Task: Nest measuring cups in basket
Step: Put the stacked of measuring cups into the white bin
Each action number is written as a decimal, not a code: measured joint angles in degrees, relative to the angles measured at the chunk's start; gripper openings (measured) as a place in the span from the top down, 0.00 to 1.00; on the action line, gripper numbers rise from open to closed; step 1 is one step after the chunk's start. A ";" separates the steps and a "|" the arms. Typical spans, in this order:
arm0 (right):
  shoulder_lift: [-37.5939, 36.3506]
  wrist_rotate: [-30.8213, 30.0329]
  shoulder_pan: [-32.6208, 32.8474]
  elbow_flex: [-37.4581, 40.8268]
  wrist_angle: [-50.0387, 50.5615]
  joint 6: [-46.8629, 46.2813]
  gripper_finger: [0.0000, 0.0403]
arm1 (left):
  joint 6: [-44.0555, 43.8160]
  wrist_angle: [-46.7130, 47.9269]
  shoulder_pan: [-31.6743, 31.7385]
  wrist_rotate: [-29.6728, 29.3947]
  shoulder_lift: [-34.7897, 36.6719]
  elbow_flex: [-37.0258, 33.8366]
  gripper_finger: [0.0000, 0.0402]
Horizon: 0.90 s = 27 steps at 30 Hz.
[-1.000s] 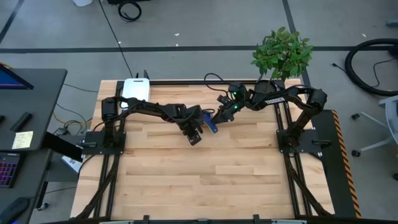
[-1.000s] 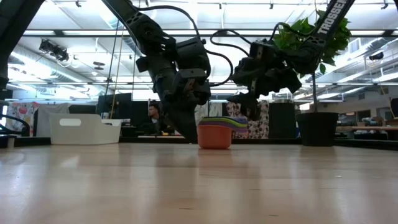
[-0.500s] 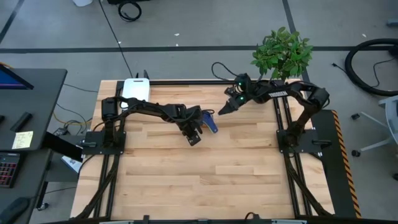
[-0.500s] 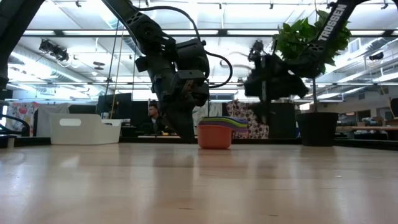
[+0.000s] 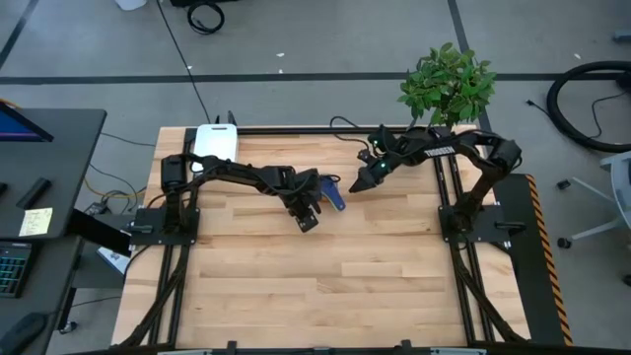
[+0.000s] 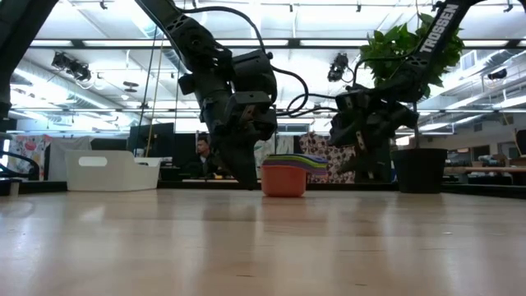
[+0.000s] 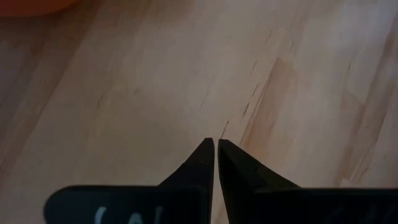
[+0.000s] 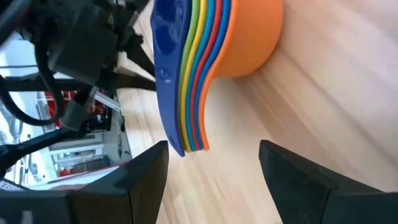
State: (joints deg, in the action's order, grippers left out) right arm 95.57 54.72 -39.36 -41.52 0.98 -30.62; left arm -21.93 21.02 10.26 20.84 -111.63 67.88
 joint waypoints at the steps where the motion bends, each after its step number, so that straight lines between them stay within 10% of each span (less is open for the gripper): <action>1: 0.00 -0.96 0.52 0.00 0.03 -0.68 0.36 | 0.00 0.00 0.00 0.00 0.00 0.00 0.93; 27: 0.02 -6.93 6.81 0.00 -5.96 -3.83 0.38 | 0.09 -0.04 0.00 0.00 0.00 0.00 0.93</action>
State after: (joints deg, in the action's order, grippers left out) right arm 95.59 47.79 -32.55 -41.52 -4.99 -34.45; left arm -21.85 20.97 10.26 20.84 -111.63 67.88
